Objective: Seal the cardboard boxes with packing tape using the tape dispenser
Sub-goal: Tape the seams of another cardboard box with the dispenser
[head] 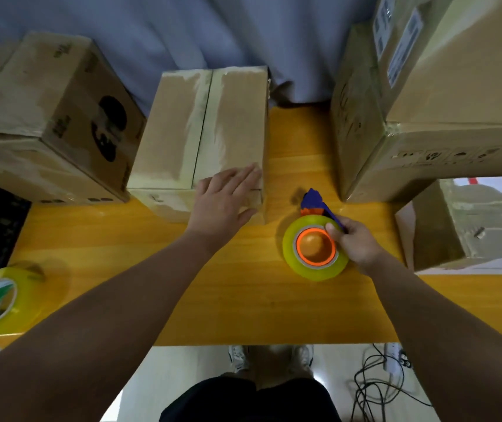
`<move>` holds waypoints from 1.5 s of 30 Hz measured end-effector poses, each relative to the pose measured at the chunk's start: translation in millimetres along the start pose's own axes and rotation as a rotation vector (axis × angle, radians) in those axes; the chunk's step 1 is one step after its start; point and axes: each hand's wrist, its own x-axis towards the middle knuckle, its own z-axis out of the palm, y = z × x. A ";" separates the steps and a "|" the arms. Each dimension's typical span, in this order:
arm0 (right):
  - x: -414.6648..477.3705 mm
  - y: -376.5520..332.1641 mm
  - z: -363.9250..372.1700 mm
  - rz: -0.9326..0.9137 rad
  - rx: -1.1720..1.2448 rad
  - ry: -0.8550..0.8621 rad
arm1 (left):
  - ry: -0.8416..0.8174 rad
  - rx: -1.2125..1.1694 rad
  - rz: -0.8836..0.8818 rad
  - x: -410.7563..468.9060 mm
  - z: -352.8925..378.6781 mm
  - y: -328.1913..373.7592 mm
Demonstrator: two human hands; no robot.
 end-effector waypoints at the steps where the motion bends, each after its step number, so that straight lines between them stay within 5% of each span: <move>1: 1.5 0.5 2.6 -0.047 -0.101 0.034 | -0.005 0.001 0.018 -1.6 -0.7 -1.7; 5: -9.6 -17.8 30.9 -0.356 -0.702 0.385 | -0.089 -0.017 0.110 -8.5 -9.2 -11.5; 7: -24.4 -34.5 63.0 -0.513 -0.631 0.343 | -0.141 -0.013 0.126 -12.1 -15.1 -16.0; 11: -26.2 -51.7 117.1 -0.407 -0.588 0.184 | -0.195 0.017 0.117 -19.4 -25.9 -28.6; 20: -18.1 -41.8 117.3 -0.549 -0.796 0.486 | -0.198 -0.105 0.127 -13.0 -30.5 -38.2; 26: -16.4 -35.1 125.7 -0.586 -0.506 0.340 | -0.188 -0.119 0.117 -17.3 -25.4 -38.5; 34: -13.1 -23.7 147.3 -0.523 -0.327 0.363 | -0.179 -0.127 0.097 -20.3 -21.4 -37.4; 39: -21.5 -50.5 149.8 -0.500 0.010 0.119 | -0.177 -0.128 0.076 -20.2 -20.6 -34.9; 45: -24.4 -14.3 144.9 -0.347 -0.202 -0.055 | -0.208 -0.098 0.108 -18.1 -22.1 -38.6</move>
